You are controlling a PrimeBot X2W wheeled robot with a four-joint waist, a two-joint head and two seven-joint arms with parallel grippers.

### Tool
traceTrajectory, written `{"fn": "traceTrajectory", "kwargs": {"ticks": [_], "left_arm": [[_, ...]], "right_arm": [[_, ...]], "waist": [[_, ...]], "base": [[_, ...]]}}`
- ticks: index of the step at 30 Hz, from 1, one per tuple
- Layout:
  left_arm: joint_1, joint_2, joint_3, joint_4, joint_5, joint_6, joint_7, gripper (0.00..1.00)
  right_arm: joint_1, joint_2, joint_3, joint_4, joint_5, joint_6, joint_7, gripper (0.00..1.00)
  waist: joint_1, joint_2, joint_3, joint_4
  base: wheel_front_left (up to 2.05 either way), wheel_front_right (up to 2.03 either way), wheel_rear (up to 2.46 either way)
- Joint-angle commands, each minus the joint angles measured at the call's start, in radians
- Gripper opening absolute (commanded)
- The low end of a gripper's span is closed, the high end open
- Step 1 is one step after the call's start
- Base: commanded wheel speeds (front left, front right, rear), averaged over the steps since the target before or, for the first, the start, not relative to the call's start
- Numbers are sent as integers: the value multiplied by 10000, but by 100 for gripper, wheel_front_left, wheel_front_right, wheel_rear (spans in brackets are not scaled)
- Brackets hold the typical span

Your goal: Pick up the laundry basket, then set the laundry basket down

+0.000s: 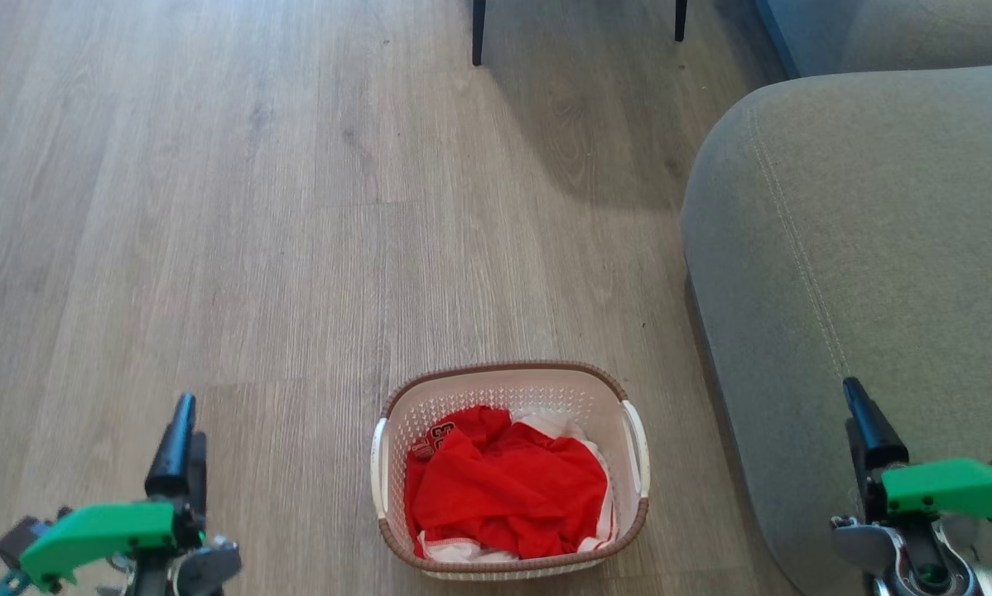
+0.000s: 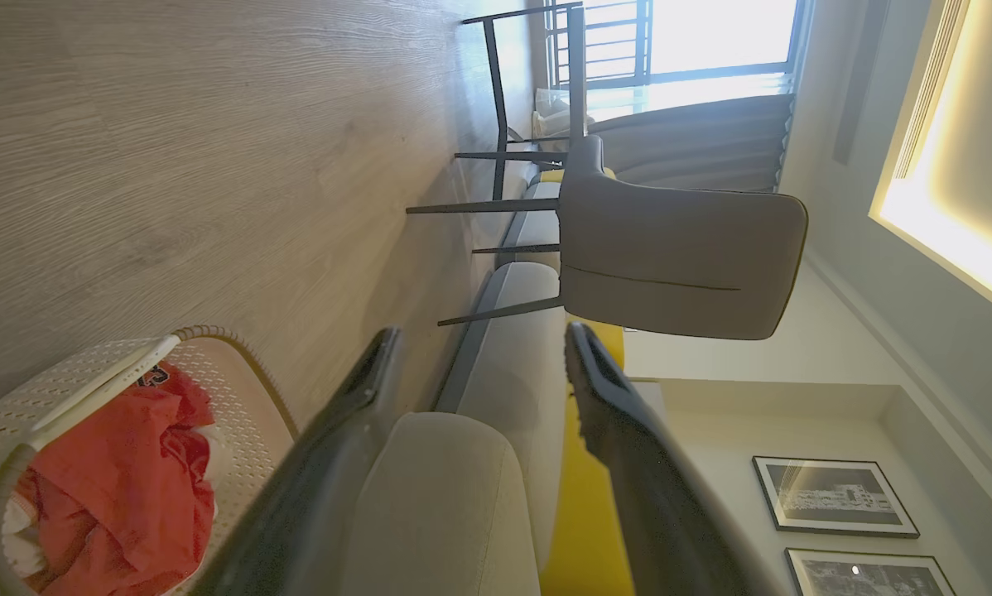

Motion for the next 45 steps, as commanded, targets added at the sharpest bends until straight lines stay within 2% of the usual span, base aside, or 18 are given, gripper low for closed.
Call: {"fn": "traceTrajectory", "kwargs": {"ticks": [1, 7, 18, 26, 34, 40, 45], "left_arm": [[-563, 63, 201, -441, 140, -18, -68, 100], [-648, 65, 294, -796, 660, -21, -215, 100], [-962, 70, 708, -1887, 2248, 69, -566, 100], [-1100, 74, 424, -2825, 3752, 761, -800, 100], [-1184, 77, -478, -3744, 5798, 1677, -1035, 100], [-1269, 80, -1311, -4129, 7294, 2161, -1209, 100], [-1313, 82, -1986, -4246, 8433, 2331, -1355, 100]], "right_arm": [[-553, -61, 53, -444, -226, 19, -101, 100], [-663, -67, 244, -824, -1180, 22, -248, 100], [-1018, -88, 735, -1762, -3522, 29, -598, 100], [-1199, -252, 1118, -2345, -4984, 33, -832, 100], [-1345, -480, 1572, -2816, -6475, 38, -1066, 100], [-1430, -600, 1925, -3031, -7529, 41, -1240, 100], [-1527, -763, 2272, -3144, -8412, 44, -1386, 100]], "waist": [[0, 0, 1, 4], [0, 0, 20, 26], [0, 0, 101, 81], [0, 0, 142, 117], [0, 0, 179, 137], [0, 0, 200, 135], [0, 0, 211, 104]], "base": [[0, 0, 0], [0, 0, 0], [0, 0, 0], [0, 0, 0], [0, 0, 0], [0, 0, 0], [0, 0, 0]]}}
